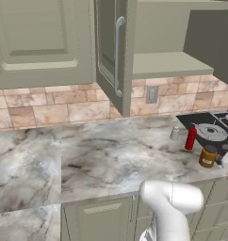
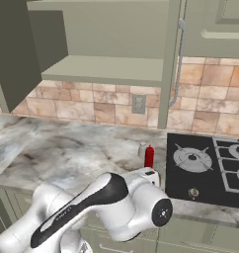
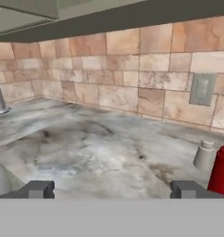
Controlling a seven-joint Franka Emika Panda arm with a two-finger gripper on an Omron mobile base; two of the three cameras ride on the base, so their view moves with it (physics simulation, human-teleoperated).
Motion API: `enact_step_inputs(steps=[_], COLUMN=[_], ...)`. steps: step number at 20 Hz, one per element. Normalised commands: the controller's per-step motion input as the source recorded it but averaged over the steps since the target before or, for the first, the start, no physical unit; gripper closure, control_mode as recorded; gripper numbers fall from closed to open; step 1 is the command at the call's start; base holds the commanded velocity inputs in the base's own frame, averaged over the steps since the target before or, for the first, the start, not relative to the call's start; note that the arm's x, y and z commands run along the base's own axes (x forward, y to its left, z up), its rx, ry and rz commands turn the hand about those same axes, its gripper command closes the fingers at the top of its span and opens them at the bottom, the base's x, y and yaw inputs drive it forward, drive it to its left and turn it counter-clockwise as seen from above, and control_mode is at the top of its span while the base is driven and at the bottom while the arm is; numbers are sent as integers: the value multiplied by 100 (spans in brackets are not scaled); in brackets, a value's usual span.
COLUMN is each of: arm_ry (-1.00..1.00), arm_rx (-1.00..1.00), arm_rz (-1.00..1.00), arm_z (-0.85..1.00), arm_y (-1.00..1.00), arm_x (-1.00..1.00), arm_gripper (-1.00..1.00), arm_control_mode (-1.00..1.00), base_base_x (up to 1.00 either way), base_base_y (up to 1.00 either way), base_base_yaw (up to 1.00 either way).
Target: Collect the turmeric, ketchup, and shaker from the cabinet and place them next to the stove.
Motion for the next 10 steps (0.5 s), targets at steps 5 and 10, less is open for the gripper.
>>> enact_step_inputs(steps=[5,10], arm_ry=[0,0], arm_rx=[-16,-16], arm_rz=[0,0], arm_z=[34,40], arm_y=[100,100], arm_x=[-2,0], arm_gripper=[-100,-100], arm_control_mode=[-100,-100], base_base_x=[0,0], base_base_y=[0,0], base_base_yaw=[0,0])
